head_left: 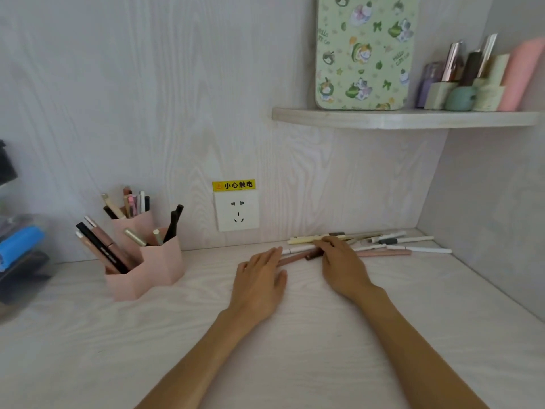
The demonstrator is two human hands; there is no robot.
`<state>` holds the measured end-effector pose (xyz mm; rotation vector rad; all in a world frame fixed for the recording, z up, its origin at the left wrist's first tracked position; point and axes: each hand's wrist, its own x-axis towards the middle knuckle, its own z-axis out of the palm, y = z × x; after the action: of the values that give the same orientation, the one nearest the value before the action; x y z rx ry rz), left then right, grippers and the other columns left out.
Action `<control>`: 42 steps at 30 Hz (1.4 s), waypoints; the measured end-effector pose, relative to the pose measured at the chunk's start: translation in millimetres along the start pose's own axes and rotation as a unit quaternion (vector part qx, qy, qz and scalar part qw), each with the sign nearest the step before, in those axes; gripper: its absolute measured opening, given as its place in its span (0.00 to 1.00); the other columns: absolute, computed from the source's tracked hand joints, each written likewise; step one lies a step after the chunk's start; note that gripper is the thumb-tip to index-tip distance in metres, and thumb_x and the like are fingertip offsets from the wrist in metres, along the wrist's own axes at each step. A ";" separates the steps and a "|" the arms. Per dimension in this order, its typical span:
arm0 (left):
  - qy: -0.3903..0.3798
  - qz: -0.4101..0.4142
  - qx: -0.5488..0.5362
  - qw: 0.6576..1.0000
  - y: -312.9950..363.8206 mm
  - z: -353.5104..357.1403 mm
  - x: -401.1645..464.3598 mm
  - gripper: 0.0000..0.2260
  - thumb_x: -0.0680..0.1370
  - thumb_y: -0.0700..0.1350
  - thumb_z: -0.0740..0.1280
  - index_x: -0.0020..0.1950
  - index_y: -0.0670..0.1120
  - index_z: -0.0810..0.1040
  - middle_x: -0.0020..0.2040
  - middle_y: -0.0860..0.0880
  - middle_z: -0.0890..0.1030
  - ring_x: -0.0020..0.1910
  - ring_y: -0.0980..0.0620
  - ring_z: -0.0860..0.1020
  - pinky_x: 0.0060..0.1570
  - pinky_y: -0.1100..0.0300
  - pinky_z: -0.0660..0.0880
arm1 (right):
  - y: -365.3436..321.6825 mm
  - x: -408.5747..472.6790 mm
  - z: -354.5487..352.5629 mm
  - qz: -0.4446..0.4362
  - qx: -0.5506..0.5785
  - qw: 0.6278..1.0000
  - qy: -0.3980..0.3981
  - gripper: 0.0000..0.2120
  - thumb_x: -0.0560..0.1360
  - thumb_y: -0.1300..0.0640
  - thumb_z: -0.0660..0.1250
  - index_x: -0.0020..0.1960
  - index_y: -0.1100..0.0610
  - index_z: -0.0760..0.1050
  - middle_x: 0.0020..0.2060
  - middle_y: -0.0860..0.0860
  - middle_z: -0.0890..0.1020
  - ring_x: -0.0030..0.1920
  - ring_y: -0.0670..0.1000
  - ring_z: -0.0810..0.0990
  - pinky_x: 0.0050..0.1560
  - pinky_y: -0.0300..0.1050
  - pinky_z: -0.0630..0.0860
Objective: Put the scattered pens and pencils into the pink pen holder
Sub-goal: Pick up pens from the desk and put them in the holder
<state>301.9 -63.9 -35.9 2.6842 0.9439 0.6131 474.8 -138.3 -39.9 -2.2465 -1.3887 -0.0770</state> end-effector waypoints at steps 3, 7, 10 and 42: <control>0.022 -0.010 0.012 1.000 -8.0 -0.1 1.1 0.19 0.80 0.51 0.56 0.72 0.51 0.66 0.71 0.52 0.66 0.68 0.52 0.65 0.64 0.59 0.59 | -9.5 -0.1 2.0 -0.037 0.023 0.999 0.016 0.19 0.77 0.63 0.56 0.66 0.54 0.69 0.66 0.50 0.71 0.64 0.52 0.70 0.61 0.46 0.69; 0.035 -0.026 0.032 0.999 -27.3 -21.1 -3.3 0.13 0.78 0.50 0.61 0.61 0.54 0.76 0.61 0.54 0.73 0.57 0.52 0.73 0.55 0.57 0.68 | -23.4 -2.8 5.0 -0.096 0.049 0.994 0.002 0.16 0.78 0.59 0.58 0.64 0.51 0.72 0.63 0.47 0.75 0.62 0.50 0.73 0.58 0.42 0.70; 0.024 -0.027 0.027 0.999 -51.4 -40.0 -21.8 0.09 0.78 0.51 0.62 0.56 0.55 0.78 0.57 0.58 0.74 0.54 0.55 0.74 0.49 0.60 0.72 | -31.4 -4.2 6.9 -0.128 0.067 0.989 -0.004 0.14 0.76 0.58 0.61 0.60 0.48 0.75 0.60 0.45 0.78 0.59 0.47 0.75 0.54 0.38 0.70; 0.594 -0.093 -0.281 0.748 -139.3 -146.7 -78.7 0.20 0.75 0.50 0.68 0.65 0.46 0.68 0.45 0.48 0.81 0.42 0.53 0.81 0.42 0.68 0.73 | -125.8 -6.1 51.6 -0.161 0.048 0.985 0.035 0.07 0.72 0.54 0.67 0.50 0.50 0.78 0.50 0.47 0.79 0.54 0.51 0.75 0.57 0.46 0.67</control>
<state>103.7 3.7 21.5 1.4152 0.9532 2.2151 354.0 -75.7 -39.3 -1.9057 -1.6676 -0.1913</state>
